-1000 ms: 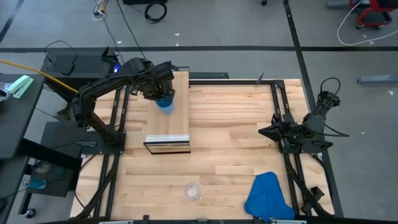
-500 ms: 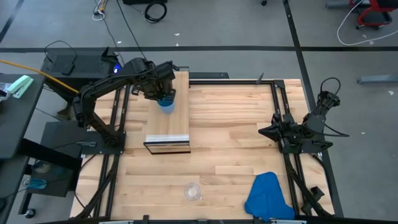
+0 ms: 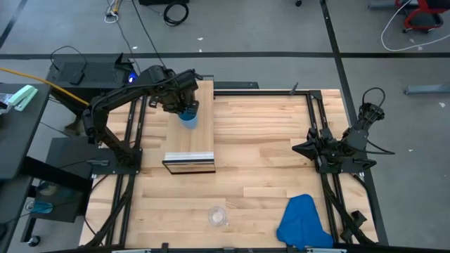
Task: Stack small to large cups/mugs on shelf
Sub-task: Put the blue cup on the shelf
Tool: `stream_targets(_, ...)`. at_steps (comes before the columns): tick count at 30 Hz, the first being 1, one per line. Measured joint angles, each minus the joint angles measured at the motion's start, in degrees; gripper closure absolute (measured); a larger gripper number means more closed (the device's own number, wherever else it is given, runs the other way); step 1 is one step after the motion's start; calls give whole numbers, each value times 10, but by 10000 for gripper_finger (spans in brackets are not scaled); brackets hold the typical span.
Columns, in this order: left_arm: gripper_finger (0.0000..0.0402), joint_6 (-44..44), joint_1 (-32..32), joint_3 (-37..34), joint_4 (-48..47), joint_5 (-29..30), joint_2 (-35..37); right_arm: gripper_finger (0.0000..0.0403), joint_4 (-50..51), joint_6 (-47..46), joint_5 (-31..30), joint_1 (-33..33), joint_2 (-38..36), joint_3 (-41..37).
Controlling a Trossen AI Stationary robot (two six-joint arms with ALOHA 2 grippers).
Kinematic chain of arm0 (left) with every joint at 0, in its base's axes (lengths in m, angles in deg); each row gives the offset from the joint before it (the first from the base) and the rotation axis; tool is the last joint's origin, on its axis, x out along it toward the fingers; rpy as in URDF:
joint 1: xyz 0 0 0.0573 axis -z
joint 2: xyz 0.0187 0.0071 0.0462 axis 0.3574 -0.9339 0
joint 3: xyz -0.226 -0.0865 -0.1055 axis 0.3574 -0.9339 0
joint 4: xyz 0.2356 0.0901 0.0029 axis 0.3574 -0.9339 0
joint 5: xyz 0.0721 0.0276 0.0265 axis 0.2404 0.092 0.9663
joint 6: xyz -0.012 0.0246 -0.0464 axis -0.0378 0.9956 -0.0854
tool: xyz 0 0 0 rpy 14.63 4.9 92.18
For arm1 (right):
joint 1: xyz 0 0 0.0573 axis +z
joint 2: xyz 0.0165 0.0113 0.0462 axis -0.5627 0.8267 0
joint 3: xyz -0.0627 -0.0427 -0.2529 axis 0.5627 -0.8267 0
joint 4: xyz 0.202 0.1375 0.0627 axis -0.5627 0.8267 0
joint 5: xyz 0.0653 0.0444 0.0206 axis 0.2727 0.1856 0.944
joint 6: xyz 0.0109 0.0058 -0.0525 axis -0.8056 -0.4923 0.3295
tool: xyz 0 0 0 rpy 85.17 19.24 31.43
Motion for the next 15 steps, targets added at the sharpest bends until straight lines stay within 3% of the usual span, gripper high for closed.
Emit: stream_targets(15, 353, 0, -2, 0, -9, 3, 0, 386, 0, 0, 0, 0, 0, 0)
